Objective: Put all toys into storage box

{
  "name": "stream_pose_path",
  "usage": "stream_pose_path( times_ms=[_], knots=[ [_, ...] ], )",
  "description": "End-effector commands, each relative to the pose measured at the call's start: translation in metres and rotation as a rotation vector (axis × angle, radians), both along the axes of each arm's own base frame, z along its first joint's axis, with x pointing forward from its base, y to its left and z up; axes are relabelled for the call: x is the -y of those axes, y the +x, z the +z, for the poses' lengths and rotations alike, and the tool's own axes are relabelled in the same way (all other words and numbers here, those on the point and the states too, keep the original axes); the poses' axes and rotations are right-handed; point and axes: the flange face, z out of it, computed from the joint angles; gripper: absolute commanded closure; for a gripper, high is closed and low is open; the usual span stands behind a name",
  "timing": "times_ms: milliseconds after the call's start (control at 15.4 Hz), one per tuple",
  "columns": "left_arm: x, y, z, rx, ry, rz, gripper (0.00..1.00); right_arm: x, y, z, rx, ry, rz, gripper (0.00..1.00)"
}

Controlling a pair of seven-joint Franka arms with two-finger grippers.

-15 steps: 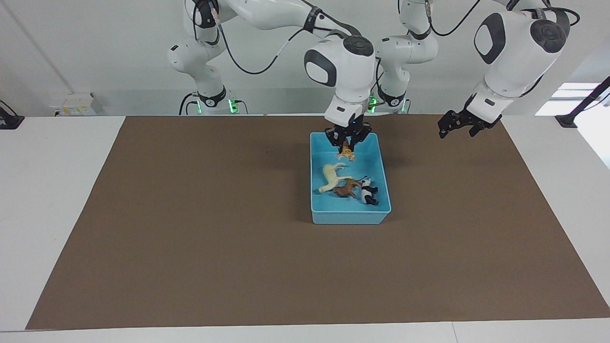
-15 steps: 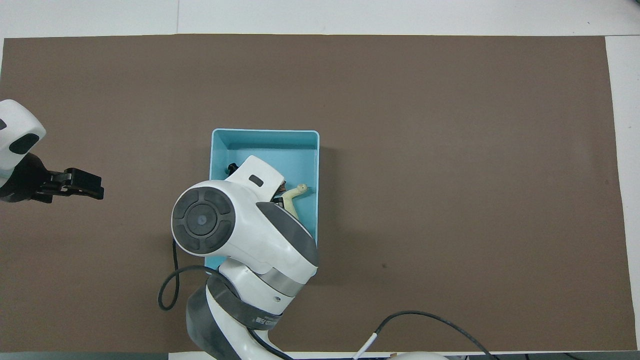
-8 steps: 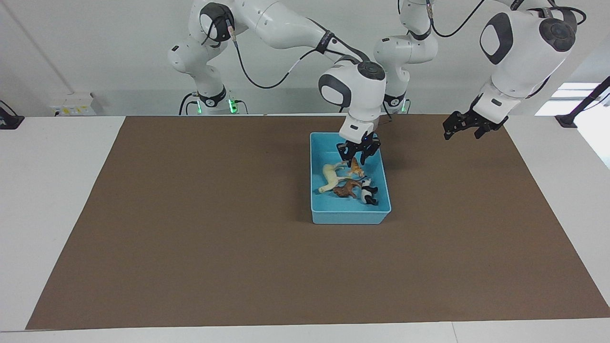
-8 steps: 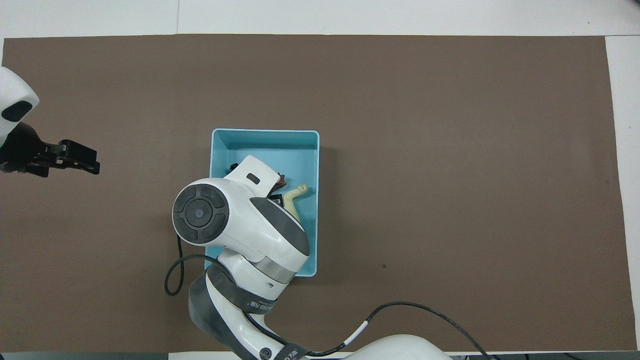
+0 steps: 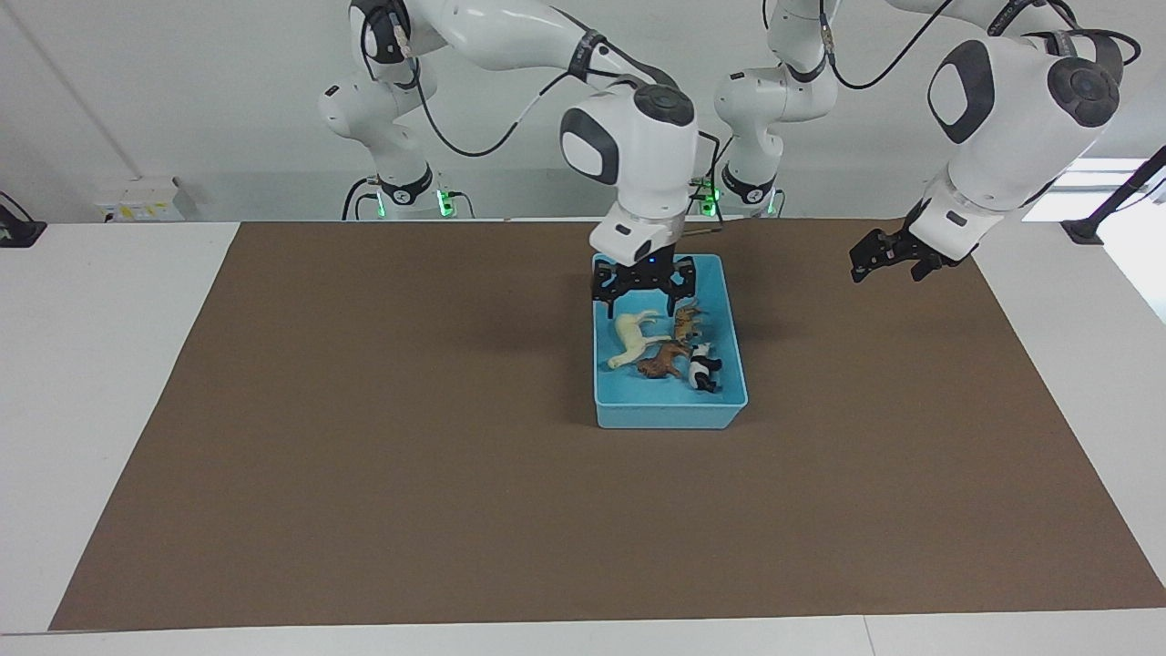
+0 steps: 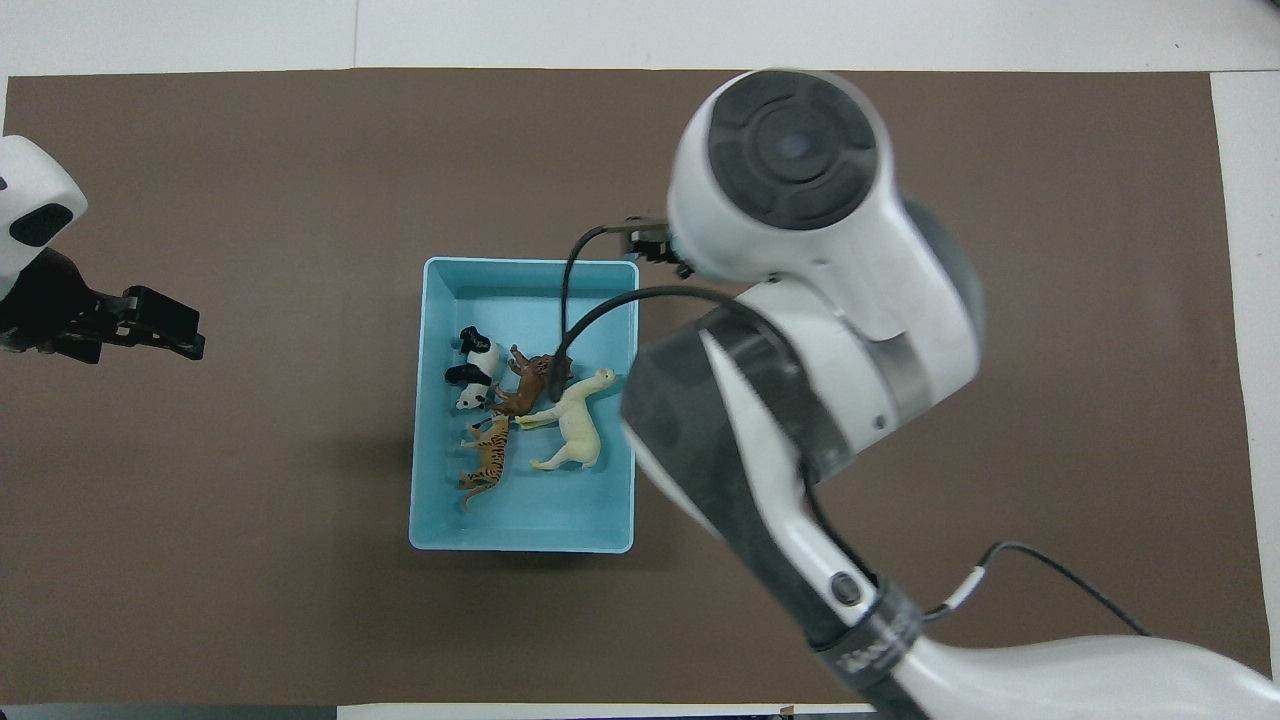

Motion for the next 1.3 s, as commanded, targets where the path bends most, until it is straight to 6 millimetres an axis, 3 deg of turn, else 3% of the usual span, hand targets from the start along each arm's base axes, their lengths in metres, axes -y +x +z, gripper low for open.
stream_pose_path(
  times_ms=[0,130,390,520,650,910,1235],
  knots=[
    [0.005,-0.015,0.007,-0.007,0.006,-0.025,0.0,0.068,0.02,0.007,0.004,-0.01,-0.009,0.0],
    [0.005,-0.018,0.006,-0.01,0.006,-0.025,0.0,0.119,0.032,0.01,-0.009,-0.026,-0.037,0.0],
    [0.004,-0.007,0.009,0.052,-0.001,-0.059,0.0,0.219,0.023,0.034,-0.078,-0.063,0.029,0.0],
    [0.003,-0.004,0.011,0.056,0.0,-0.056,0.0,0.274,0.004,0.051,-0.099,-0.068,0.058,0.0],
    [0.004,-0.003,0.015,0.055,0.0,-0.059,0.0,0.312,-0.028,0.058,-0.137,-0.043,0.023,0.0],
    [0.006,-0.002,0.015,0.069,-0.001,-0.056,0.0,0.335,-0.078,0.064,-0.16,-0.027,-0.029,0.0],
    [0.01,0.004,0.017,0.113,-0.004,-0.059,0.0,0.352,-0.075,0.057,-0.161,0.042,-0.089,0.0]
  ],
)
